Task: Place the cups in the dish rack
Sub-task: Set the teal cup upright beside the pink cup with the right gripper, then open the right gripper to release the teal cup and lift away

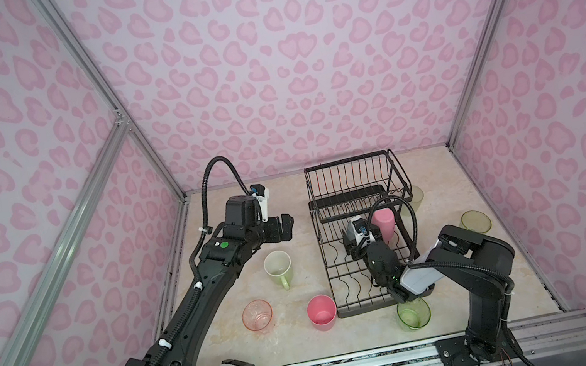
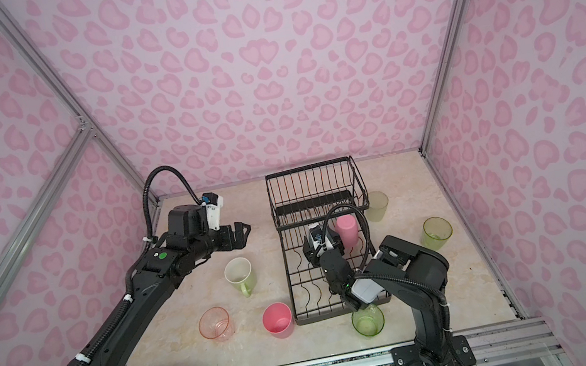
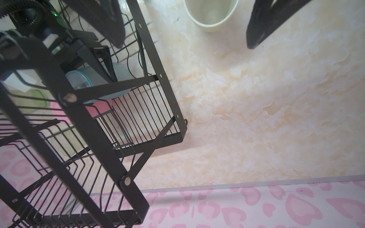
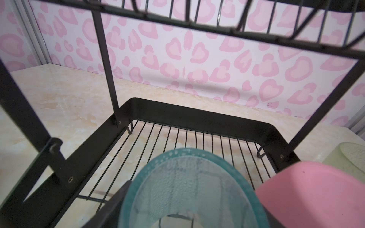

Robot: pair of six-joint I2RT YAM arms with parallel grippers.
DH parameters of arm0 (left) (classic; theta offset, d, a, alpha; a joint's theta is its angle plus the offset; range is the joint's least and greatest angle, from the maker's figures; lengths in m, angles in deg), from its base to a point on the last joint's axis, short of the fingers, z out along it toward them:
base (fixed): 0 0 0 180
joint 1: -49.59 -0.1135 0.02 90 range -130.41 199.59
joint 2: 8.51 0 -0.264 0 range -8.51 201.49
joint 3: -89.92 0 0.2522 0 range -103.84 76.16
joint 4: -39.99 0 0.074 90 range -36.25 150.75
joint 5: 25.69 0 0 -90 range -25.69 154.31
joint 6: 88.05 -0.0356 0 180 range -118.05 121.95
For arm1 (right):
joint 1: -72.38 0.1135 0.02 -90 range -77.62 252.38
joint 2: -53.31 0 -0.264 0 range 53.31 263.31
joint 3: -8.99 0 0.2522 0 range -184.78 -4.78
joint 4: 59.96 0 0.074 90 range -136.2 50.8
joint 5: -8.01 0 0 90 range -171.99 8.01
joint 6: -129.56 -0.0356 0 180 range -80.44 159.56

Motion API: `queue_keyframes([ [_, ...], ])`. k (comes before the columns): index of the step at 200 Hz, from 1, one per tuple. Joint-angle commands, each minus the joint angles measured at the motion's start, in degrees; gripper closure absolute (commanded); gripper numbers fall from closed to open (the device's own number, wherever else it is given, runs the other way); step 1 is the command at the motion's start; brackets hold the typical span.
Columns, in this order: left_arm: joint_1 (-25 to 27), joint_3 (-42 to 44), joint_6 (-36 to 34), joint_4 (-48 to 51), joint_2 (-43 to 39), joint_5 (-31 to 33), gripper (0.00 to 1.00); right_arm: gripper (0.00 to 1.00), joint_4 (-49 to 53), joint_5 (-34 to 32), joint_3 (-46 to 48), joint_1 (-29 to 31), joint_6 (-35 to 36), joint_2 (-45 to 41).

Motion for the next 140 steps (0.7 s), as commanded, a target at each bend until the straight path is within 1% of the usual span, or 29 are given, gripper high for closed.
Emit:
queue_keyframes([
  [1,-0.13,0.19,-0.02,-1.18,0.40,-0.46,0.02,0.24,-2.57,-0.06,-0.64,-0.54,0.86,1.03],
  [33,-0.12,0.19,0.10,-1.16,0.70,-0.75,0.02,0.23,-1.83,0.37,-1.32,-1.02,0.18,1.65],
  [52,-0.12,0.20,0.15,-1.18,0.79,-0.79,0.02,0.20,-2.45,0.02,-1.31,-1.04,-0.18,2.04],
  [67,-0.12,0.14,0.15,-1.21,0.92,-0.86,0.02,0.11,-2.50,-0.36,-1.33,-0.97,-0.27,2.03],
  [91,-0.19,0.02,0.19,-1.19,1.20,-1.05,0.03,0.04,-1.86,-0.90,-1.38,-0.94,-0.12,1.51],
  [102,-0.12,0.02,0.18,-1.14,1.21,-1.16,0.02,0.03,-1.88,-1.04,-1.30,-0.79,0.06,1.23],
  [140,-0.12,0.06,0.16,-1.20,1.23,-1.01,0.03,0.03,-1.71,-1.60,-0.04,0.28,0.79,-0.49],
])
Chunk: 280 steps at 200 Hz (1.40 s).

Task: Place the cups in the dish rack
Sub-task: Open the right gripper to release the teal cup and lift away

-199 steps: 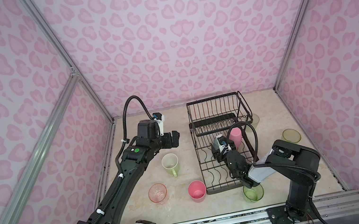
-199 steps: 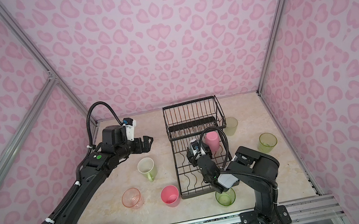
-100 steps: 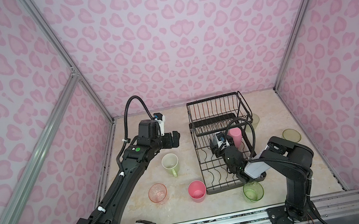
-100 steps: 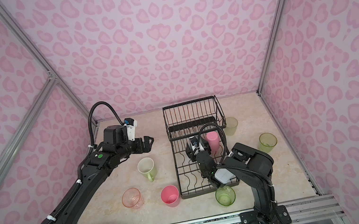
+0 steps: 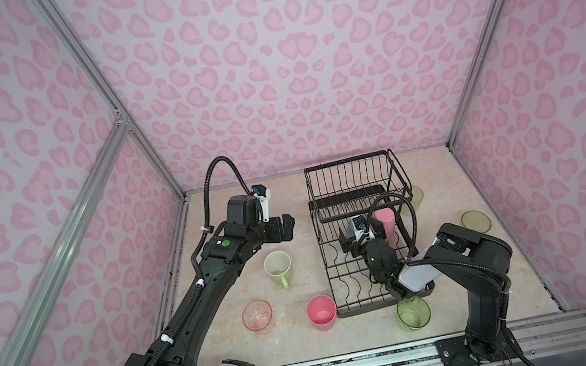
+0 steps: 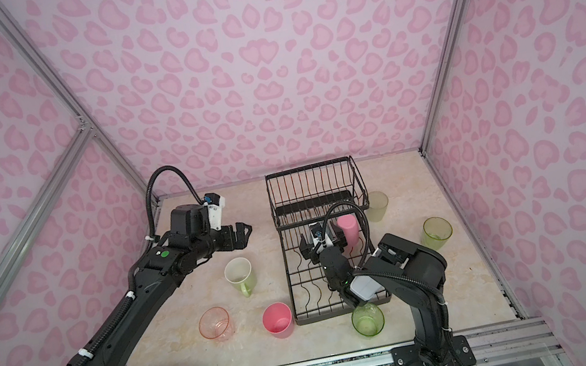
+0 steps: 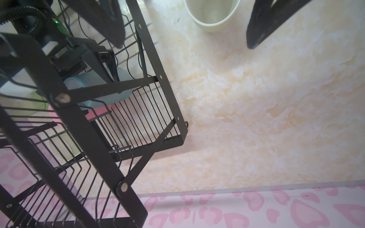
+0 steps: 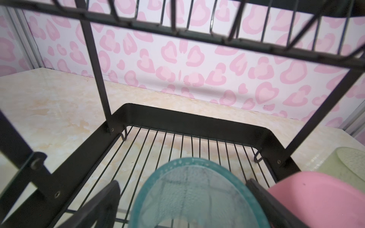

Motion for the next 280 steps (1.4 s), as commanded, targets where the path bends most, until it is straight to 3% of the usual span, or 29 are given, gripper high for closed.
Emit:
queue_keyframes([
  [1,-0.05,0.04,0.13,-1.18,0.23,-0.35,0.03,0.03,-1.32,-1.17,0.92,0.51,0.40,-0.88],
  [132,-0.05,-0.42,0.99,0.22,1.18,2.74,0.02,0.04,-6.71,-6.84,10.08,7.75,1.32,-5.52],
  [191,-0.05,-2.63,2.40,4.88,1.84,6.79,0.01,0.08,-7.09,-10.78,15.30,13.12,3.56,-12.01],
  [218,-0.05,-4.01,5.02,10.32,2.33,10.00,0.03,0.09,0.25,-12.34,15.36,16.40,3.75,-17.74],
  [247,-0.05,-3.45,9.33,16.77,1.84,12.66,0.12,0.13,16.50,-8.70,14.28,17.26,-2.42,-27.26],
  [280,-0.05,0.04,13.13,20.45,-1.05,13.62,0.15,0.15,33.14,-5.64,12.43,17.65,-8.73,-35.94],
])
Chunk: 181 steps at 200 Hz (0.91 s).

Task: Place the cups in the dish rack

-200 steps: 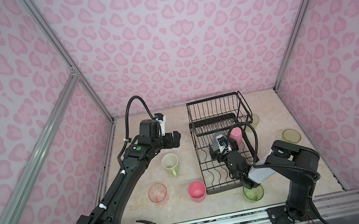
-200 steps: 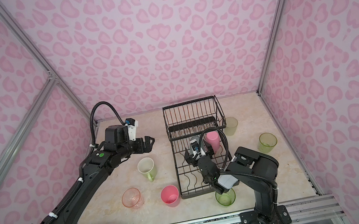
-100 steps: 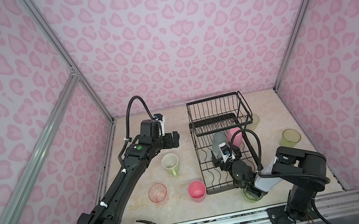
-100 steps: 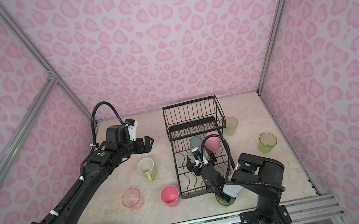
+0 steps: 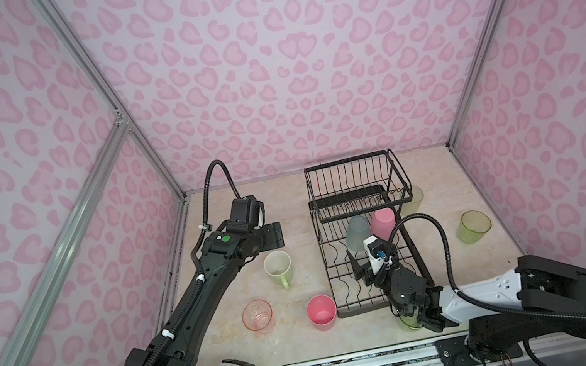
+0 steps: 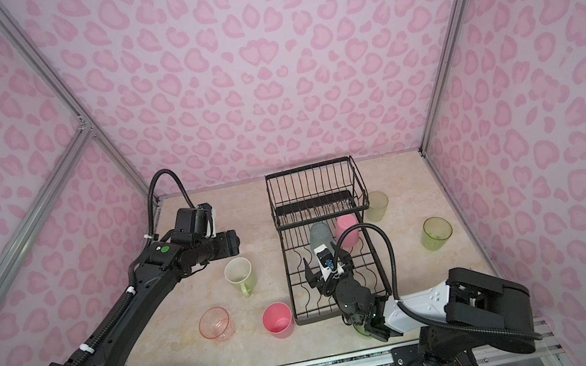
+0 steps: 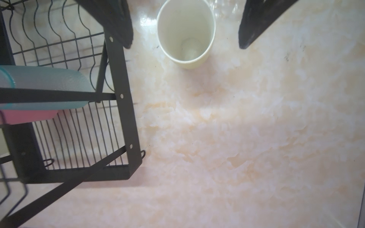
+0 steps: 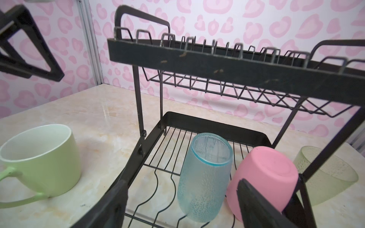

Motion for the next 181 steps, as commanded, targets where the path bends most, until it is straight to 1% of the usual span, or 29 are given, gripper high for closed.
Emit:
queue_keyframes([
  [1,-0.12,1.91,4.13,5.16,-2.17,1.93,0.15,0.15,16.11,2.46,-0.90,0.43,-6.03,-3.93],
  [32,-0.12,5.56,7.60,6.93,-3.63,0.89,0.20,0.16,28.71,3.59,-2.19,0.80,-10.73,-10.65],
  [50,-0.12,6.37,9.18,8.27,-3.21,1.07,0.26,0.16,33.38,3.58,-1.83,0.80,-13.88,-14.28],
  [67,-0.12,6.76,10.76,8.78,-2.52,0.58,0.27,0.16,36.33,3.40,-1.60,0.76,-15.89,-16.96],
  [85,-0.12,6.86,12.22,8.95,-1.41,-0.21,0.29,0.16,42.31,3.01,-2.87,0.11,-18.34,-18.73],
  [103,-0.12,6.94,13.09,9.12,-0.20,-0.40,0.30,0.17,47.94,5.07,-4.38,-1.56,-20.94,-20.45],
  [130,-0.12,7.04,14.06,9.04,1.37,-0.64,0.32,0.17,52.77,8.73,-4.83,-3.72,-23.21,-23.42],
  [154,-0.12,7.02,14.47,8.54,3.02,-0.86,0.37,0.18,54.23,12.45,-4.94,-5.36,-23.36,-25.57],
  [181,-0.12,7.80,15.22,7.29,4.07,-1.19,0.42,0.18,54.85,14.44,-6.20,-6.03,-23.41,-24.20],
])
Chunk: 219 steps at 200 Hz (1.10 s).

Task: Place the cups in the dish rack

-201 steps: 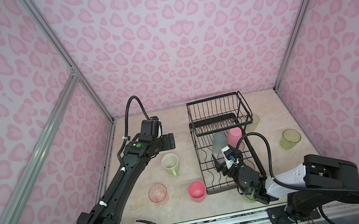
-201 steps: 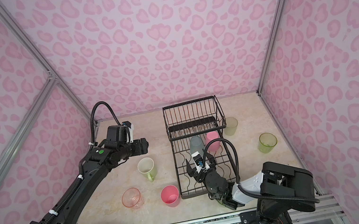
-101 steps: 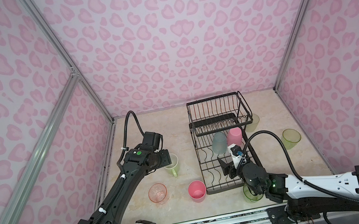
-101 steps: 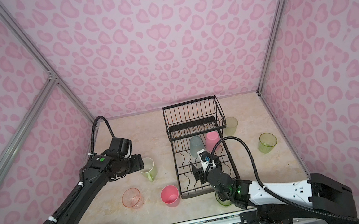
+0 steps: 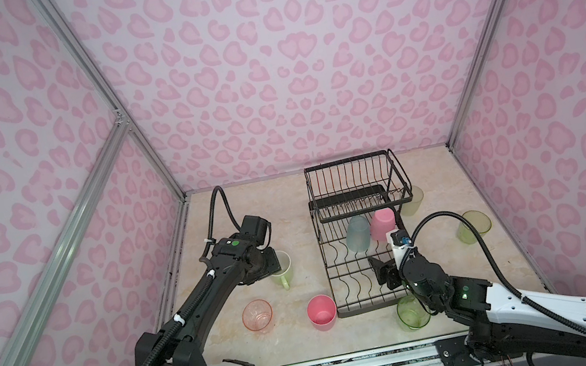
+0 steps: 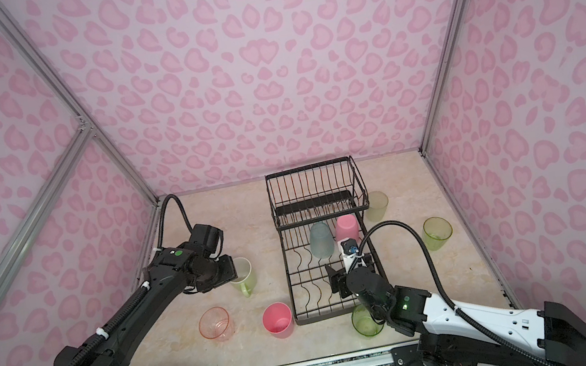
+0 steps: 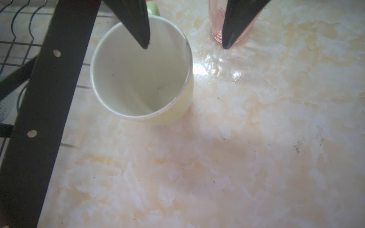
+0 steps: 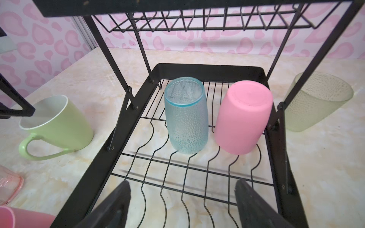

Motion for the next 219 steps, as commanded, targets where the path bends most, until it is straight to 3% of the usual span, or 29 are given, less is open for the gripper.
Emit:
queue_keyframes([
  [1,-0.10,0.75,1.43,-0.90,0.76,-0.56,0.42,0.18,2.26,3.52,-1.06,-0.36,-0.89,1.19],
  [62,-0.10,0.95,1.79,-3.70,3.35,-0.91,0.46,0.19,3.76,11.50,-6.11,-1.43,-4.91,10.16],
  [86,-0.10,0.55,1.71,-4.53,4.70,-1.43,0.54,0.20,4.01,13.56,-7.34,-1.43,-5.73,13.08],
  [120,-0.10,-0.40,1.29,-5.09,6.46,-0.94,0.67,0.20,3.76,14.30,-8.19,-1.67,-5.29,15.55],
  [160,-0.09,-1.51,0.75,-5.37,7.85,-0.61,0.70,0.20,3.99,15.03,-9.00,-2.59,-4.15,17.03],
  [219,-0.10,-1.01,0.13,-6.12,8.23,0.41,0.83,0.20,4.19,15.29,-8.16,-3.19,-4.30,16.26],
])
